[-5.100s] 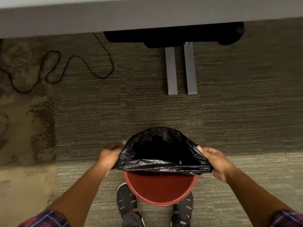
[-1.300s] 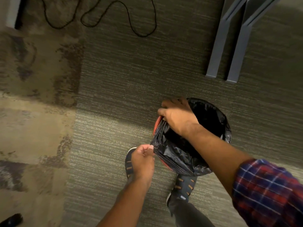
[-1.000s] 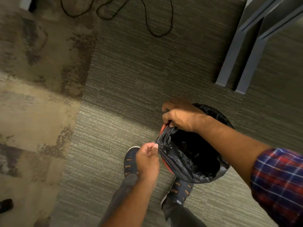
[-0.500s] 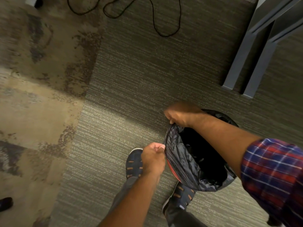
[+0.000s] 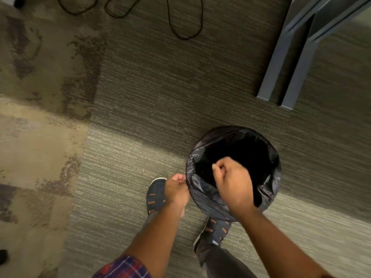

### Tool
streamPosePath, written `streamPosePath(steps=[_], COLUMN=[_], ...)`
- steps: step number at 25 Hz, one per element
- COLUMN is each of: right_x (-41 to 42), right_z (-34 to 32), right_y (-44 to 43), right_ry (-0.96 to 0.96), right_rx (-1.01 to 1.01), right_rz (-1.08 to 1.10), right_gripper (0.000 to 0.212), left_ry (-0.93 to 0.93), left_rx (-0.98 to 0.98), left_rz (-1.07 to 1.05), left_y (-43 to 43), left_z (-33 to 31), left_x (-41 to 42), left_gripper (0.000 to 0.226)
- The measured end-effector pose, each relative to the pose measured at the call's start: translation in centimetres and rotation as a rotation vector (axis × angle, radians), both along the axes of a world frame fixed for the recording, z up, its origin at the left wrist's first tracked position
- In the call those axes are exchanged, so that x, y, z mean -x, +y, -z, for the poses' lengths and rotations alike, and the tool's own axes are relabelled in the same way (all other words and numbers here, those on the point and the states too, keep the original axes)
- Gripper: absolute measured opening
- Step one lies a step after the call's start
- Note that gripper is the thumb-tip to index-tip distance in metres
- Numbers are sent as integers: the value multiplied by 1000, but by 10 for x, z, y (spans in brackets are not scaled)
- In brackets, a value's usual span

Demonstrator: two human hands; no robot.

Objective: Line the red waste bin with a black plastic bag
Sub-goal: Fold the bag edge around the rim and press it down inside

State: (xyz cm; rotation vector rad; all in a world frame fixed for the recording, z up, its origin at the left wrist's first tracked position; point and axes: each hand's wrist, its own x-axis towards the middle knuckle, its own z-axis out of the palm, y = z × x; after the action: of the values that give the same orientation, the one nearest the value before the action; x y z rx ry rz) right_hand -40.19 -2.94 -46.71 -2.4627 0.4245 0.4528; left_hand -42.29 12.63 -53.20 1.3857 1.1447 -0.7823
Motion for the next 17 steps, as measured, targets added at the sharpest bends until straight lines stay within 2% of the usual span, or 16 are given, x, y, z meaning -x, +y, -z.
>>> streamPosePath(steps=[3, 4, 6, 8, 9, 10, 13, 15, 17], right_x=[67, 85, 111, 127, 131, 134, 134, 135, 139], right_z=[1, 2, 5, 4, 4, 4, 7, 8, 9], right_y=[13, 18, 30, 48, 58, 64, 65, 60, 56], right_ry=[156, 188, 300, 449, 481, 482, 370, 341, 355], right_rx=[-101, -125, -262, -538, -664, -749, -891, -881, -773], right_rz=[170, 314, 813, 1324, 1475, 1558, 1663, 1646, 1601], right_gripper=[20, 23, 28, 18, 9, 4, 9, 5, 7], left_ry=[13, 16, 17, 56, 97, 145, 216, 202, 180], left_rx=[78, 110, 158, 214, 253, 296, 388, 387, 327], left_rz=[-74, -93, -95, -94, -97, -89, -83, -154, -181], left_y=[-6, -5, -1, 3, 5, 7, 10, 10, 6], left_z=[2, 2, -2, -5, -6, -8, -14, -17, -15], left_x=[3, 5, 11, 15, 18, 20, 32, 43, 49], left_gripper=[17, 17, 18, 20, 21, 22, 20, 15, 16])
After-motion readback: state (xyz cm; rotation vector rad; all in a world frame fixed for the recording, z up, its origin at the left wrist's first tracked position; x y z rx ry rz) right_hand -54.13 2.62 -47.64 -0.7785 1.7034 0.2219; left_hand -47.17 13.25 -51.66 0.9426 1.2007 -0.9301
